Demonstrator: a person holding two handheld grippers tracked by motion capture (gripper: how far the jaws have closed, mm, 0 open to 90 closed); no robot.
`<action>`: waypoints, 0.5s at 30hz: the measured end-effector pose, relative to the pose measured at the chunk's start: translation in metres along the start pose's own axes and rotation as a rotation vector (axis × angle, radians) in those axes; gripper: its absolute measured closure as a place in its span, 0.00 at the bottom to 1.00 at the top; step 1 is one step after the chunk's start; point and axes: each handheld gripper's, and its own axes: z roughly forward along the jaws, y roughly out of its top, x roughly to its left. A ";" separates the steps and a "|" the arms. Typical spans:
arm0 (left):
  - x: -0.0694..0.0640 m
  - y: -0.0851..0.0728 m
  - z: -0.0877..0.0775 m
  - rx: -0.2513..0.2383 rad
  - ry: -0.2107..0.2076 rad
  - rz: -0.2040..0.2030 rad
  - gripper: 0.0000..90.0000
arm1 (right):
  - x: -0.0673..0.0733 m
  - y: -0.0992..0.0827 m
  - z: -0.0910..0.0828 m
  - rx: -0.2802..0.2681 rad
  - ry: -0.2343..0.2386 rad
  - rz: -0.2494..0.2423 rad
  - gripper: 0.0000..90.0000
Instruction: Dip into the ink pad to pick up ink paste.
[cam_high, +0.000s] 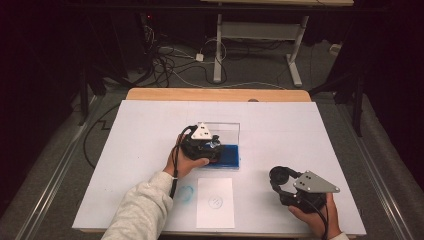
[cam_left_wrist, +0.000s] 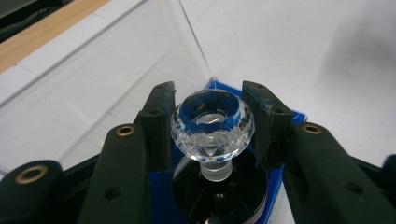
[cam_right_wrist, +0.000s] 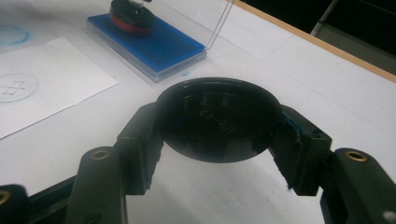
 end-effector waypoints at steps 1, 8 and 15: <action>0.000 -0.001 0.000 -0.004 0.005 -0.002 0.61 | 0.000 0.000 0.000 -0.002 0.004 0.005 0.43; 0.001 -0.003 -0.001 -0.013 0.004 0.035 0.61 | 0.002 0.001 0.000 -0.006 0.023 -0.009 0.43; 0.003 -0.007 0.001 -0.042 -0.015 0.036 0.61 | 0.002 0.000 0.001 -0.004 0.031 -0.008 0.43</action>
